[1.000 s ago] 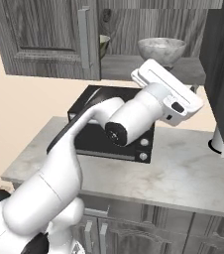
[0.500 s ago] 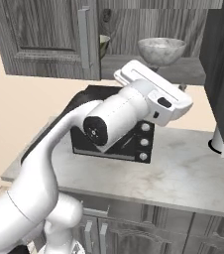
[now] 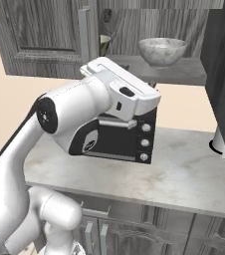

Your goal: Move the bowls from the cabinet to the plates on the dining table.

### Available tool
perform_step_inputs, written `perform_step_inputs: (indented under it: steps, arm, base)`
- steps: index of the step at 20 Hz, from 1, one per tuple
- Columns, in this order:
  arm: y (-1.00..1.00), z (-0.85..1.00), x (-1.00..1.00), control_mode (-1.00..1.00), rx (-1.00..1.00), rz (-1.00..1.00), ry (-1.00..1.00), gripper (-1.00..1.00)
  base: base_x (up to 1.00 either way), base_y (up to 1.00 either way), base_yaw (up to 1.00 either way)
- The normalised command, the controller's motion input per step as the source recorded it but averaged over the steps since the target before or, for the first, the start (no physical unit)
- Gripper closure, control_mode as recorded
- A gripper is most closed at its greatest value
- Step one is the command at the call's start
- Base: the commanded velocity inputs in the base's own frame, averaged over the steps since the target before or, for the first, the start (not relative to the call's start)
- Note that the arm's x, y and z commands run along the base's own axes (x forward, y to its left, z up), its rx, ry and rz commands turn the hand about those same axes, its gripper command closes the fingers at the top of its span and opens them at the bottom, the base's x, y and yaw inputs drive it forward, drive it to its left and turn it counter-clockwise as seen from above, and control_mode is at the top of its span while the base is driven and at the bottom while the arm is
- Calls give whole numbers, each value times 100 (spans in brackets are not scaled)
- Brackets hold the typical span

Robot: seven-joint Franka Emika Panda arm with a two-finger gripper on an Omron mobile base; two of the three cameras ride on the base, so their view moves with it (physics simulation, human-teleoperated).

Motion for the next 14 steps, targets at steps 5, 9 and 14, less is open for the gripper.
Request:
perform_step_inputs:
  steps: [5, 9, 14]
  arm:
    - [62, -7, -8, -100, -1, 1, 0, -100]
    - [60, -5, -3, -100, -5, 5, -3, -100]
    - [45, -4, 0, -100, -10, 8, -9, -100]
  base:
    - [0, 0, 0]
    - [0, 0, 0]
    - [0, 0, 0]
